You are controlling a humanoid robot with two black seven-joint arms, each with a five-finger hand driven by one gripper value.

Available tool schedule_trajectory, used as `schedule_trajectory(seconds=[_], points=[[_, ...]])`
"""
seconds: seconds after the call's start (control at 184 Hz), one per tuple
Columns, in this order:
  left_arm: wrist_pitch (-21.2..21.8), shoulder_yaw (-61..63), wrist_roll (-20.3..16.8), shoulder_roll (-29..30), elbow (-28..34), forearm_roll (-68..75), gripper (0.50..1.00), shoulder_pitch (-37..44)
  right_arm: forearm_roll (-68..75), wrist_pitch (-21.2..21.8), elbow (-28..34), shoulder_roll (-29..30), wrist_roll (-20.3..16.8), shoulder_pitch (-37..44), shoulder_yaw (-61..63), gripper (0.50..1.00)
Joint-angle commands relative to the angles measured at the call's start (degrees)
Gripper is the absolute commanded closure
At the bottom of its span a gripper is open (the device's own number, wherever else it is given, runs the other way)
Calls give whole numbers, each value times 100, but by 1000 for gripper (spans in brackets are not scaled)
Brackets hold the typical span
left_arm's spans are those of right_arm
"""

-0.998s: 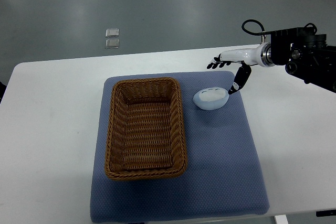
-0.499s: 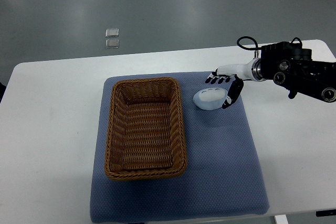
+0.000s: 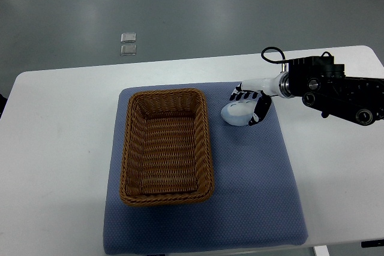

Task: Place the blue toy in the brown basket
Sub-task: 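Close the right hand fingers around the white egg-shaped toy, then lift the toy up off the mat with the right hand, then carry the toy over the wicker basket and lower it inside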

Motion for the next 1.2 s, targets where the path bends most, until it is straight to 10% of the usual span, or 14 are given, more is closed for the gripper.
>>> schedule_trajectory(seconds=[0.0,0.288,1.193], points=[[0,0,2,0,0,2,500,0,-39,24,0,0,1,-8,-1,734],[0,0,2,0,0,-7,500,0,-57,129,0,0,1,-8,8,1000],[0,0,2,0,0,2,500,0,40,50,0,360,353,1144,114,983]])
